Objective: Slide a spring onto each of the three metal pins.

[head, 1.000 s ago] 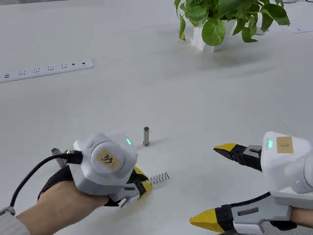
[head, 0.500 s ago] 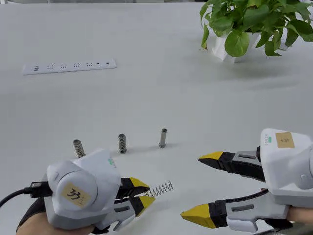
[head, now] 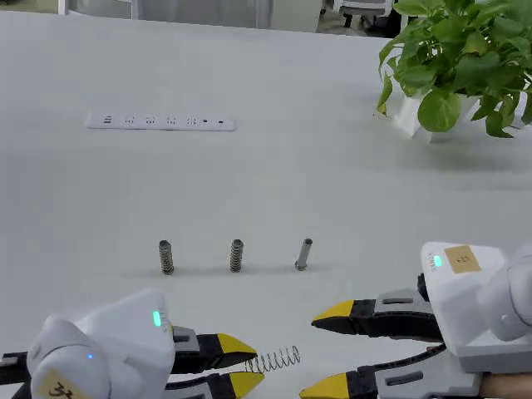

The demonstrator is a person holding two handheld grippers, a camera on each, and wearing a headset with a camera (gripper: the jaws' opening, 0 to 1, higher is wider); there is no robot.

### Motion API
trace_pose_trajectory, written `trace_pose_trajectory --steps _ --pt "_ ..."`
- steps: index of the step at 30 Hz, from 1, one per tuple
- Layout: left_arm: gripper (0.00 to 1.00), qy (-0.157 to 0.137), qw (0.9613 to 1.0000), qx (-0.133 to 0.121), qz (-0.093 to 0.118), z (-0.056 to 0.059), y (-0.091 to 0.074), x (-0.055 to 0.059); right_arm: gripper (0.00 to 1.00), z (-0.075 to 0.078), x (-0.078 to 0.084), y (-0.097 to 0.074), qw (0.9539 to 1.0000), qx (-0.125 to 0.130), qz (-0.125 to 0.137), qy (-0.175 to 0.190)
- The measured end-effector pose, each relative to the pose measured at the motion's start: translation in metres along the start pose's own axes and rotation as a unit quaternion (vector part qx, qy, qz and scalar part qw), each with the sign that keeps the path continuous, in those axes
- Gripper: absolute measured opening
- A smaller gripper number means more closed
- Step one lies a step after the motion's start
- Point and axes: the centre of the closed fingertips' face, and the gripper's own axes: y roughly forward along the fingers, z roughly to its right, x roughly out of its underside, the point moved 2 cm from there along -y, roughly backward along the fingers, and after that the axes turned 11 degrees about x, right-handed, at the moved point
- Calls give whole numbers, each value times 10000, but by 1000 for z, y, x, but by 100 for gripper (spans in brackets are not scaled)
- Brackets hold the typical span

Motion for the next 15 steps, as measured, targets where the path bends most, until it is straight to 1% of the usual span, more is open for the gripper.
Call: trace_pose_trajectory --steps 4,6,8,10,11,15 --pt "7 46 9999 -17 105 1 -6 -2 33 -6 -5 4 9997 -207 -38 -123" --pt "7 40 9999 -11 147 1 -7 -3 31 -7 -8 5 9996 -253 -34 -156" --pt "7 48 9999 10 143 2 -8 -2 29 -8 -11 6 9994 -286 -11 -192" --pt "7 58 9999 42 145 4 -10 -1 24 -9 -14 8 9992 -326 21 -246" --pt "7 52 9999 56 156 4 -10 -1 22 -10 -14 9 9989 -378 0 -264" --pt "7 54 9999 74 146 5 -11 0 17 -10 -14 12 9985 -425 -63 -343"
